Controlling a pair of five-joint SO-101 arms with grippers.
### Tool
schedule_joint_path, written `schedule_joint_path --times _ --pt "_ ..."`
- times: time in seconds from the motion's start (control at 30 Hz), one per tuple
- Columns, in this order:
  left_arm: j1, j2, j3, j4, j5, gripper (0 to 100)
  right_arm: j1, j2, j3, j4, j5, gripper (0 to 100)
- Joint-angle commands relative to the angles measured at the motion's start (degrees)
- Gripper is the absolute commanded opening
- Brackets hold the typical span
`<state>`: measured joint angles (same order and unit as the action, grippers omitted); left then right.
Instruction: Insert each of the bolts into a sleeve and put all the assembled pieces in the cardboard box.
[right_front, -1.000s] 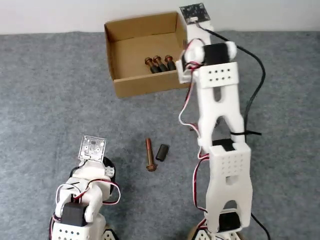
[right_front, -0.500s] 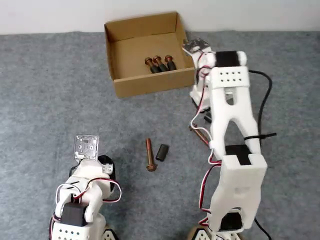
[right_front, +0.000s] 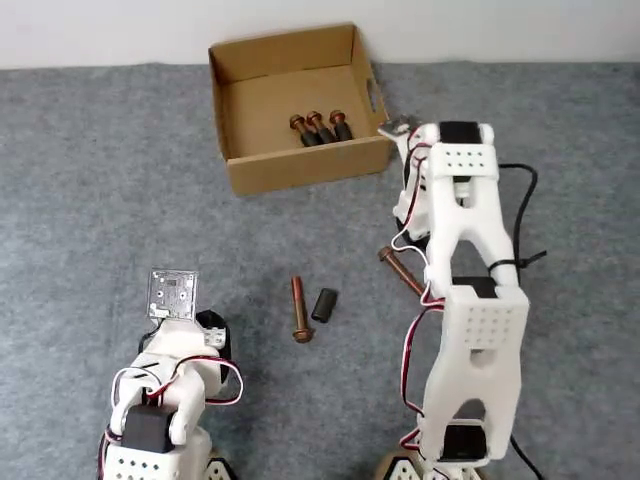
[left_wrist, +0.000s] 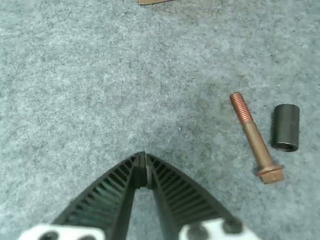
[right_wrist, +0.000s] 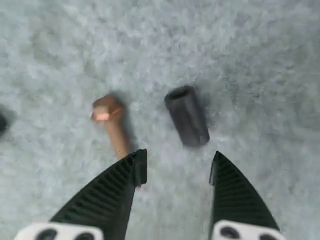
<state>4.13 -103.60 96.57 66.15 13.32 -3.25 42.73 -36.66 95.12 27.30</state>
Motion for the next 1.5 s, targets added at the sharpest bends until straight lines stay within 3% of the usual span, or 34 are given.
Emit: schedule_joint_path --times 0.0,0.27,0.43,0.9,1.13,1.47 --pt "0.0 -0.4 -0.1 0.2 0.3 0 0.3 1.5 -0.4 -3.6 0.4 19.9" --pt "0.0 -0.4 -0.1 0.2 0.3 0 0.3 6.6 -0.4 -5.9 0.4 18.9" --pt "0.0 -0.4 -0.1 0.2 0.3 0 0.5 7.1 -0.4 -5.6 0.4 0.2" --pt "-0.2 -0.4 -0.1 -0.2 0.3 0 1.4 -9.8 0.2 7.9 -0.3 0.9" --pt "-0.4 -0.4 -0.1 -1.8 0.4 0 2.5 -23.4 10.3 7.9 -10.0 0.9" --pt "-0.3 -0.4 -0.1 -1.8 0.4 1 6.5 -53.0 39.6 7.6 -29.0 0.9"
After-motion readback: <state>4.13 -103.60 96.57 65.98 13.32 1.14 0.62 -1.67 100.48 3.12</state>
